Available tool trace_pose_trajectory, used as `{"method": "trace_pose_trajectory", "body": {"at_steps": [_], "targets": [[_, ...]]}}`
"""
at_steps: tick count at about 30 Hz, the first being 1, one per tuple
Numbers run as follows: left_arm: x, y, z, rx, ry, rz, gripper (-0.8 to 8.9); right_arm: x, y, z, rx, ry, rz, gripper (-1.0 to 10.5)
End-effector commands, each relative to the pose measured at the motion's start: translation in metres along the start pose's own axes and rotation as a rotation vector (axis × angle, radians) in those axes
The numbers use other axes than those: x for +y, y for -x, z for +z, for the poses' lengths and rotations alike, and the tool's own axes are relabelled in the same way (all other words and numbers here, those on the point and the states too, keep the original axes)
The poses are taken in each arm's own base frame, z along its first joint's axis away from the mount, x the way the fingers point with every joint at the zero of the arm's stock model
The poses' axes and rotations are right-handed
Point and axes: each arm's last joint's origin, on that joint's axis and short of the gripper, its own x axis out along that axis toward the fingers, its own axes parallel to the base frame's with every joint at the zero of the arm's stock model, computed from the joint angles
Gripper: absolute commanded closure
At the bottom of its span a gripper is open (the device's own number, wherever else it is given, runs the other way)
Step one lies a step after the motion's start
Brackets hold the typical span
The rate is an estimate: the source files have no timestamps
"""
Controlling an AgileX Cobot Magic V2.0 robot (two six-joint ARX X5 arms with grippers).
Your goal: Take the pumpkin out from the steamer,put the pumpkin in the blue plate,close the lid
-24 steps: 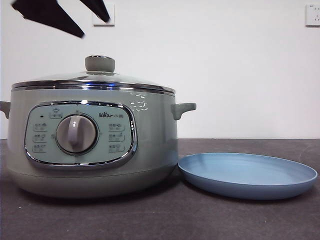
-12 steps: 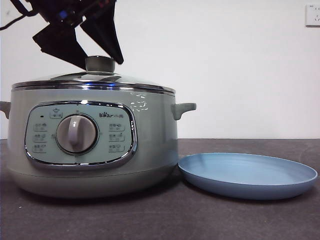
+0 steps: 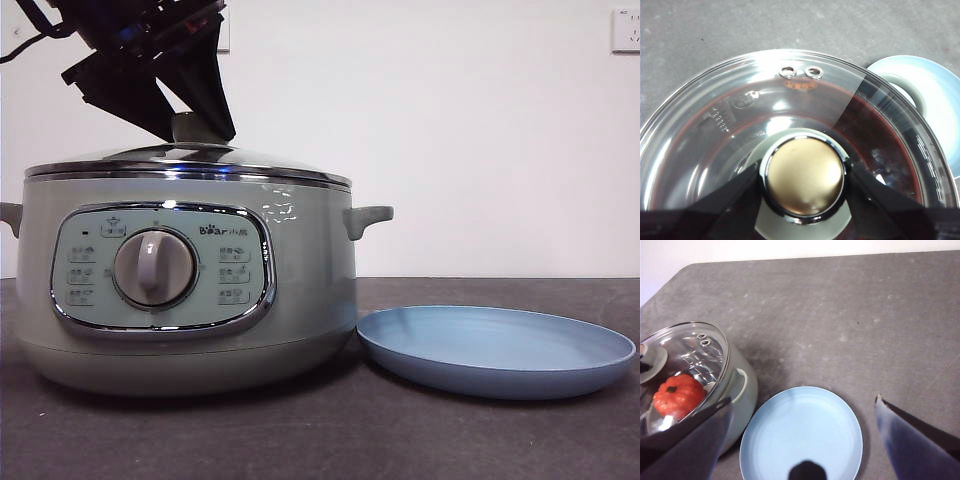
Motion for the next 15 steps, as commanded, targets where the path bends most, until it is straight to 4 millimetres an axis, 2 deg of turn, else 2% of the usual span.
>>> {"method": "trace_pose_trajectory", "body": {"at_steps": [1, 5, 8, 11, 15], "targets": [[-0.001, -0.002, 0.000, -0.002, -0.024, -0.004, 8.22, 0.001, 0.000, 0.000, 0.010, -0.008, 0.001, 4.7], [0.000, 0.005, 0.003, -0.035, -0.027, 0.053, 8.22, 0.001, 0.000, -0.001, 0.012, -0.010, 0.003, 4.7], [-0.001, 0.019, 0.006, -0.086, -0.031, 0.071, 8.22, 0.001, 0.000, -0.001, 0.012, -0.011, 0.004, 4.7], [-0.003, 0.039, 0.009, -0.153, -0.034, 0.087, 8.22, 0.001, -0.001, 0.000, 0.012, -0.008, 0.012, 4.7], [-0.006, 0.073, 0.009, -0.253, -0.038, 0.113, 8.22, 0.005, -0.009, 0.002, 0.014, -0.014, 0.106, 4.8]]}}
